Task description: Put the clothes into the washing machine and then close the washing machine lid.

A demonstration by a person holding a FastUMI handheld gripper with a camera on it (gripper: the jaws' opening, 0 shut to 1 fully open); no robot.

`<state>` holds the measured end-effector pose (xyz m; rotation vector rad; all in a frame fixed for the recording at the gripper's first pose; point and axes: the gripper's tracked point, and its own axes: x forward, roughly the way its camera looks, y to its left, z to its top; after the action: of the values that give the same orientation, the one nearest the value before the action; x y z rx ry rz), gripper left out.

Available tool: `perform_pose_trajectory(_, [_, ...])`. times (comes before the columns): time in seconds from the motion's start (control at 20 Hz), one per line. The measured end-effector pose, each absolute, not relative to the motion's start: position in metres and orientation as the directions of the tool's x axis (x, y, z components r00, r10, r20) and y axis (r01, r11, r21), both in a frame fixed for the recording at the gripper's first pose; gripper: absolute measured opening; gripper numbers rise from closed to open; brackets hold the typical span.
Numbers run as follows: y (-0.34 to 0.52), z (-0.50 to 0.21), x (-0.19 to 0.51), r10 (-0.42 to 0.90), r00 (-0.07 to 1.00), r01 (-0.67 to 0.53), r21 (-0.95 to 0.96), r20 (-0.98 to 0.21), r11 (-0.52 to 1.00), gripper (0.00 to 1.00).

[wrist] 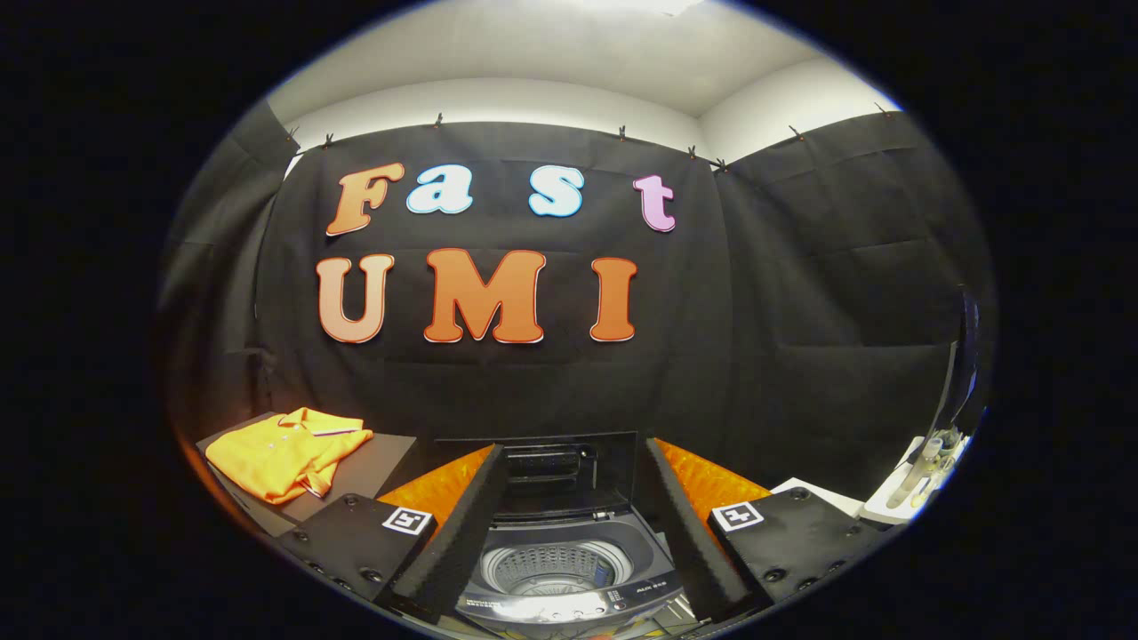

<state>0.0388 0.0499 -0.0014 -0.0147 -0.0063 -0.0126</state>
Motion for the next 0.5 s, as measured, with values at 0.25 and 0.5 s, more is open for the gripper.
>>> perform_pose_trajectory(0.25, [0.048,0.002,0.043,-0.034,0.999,0.034,0.02,0.014,0.999,0.99])
perform_pose_trajectory(0.5, [0.067,0.01,0.038,-0.005,0.999,0.001,0.1,0.036,0.995,0.99])
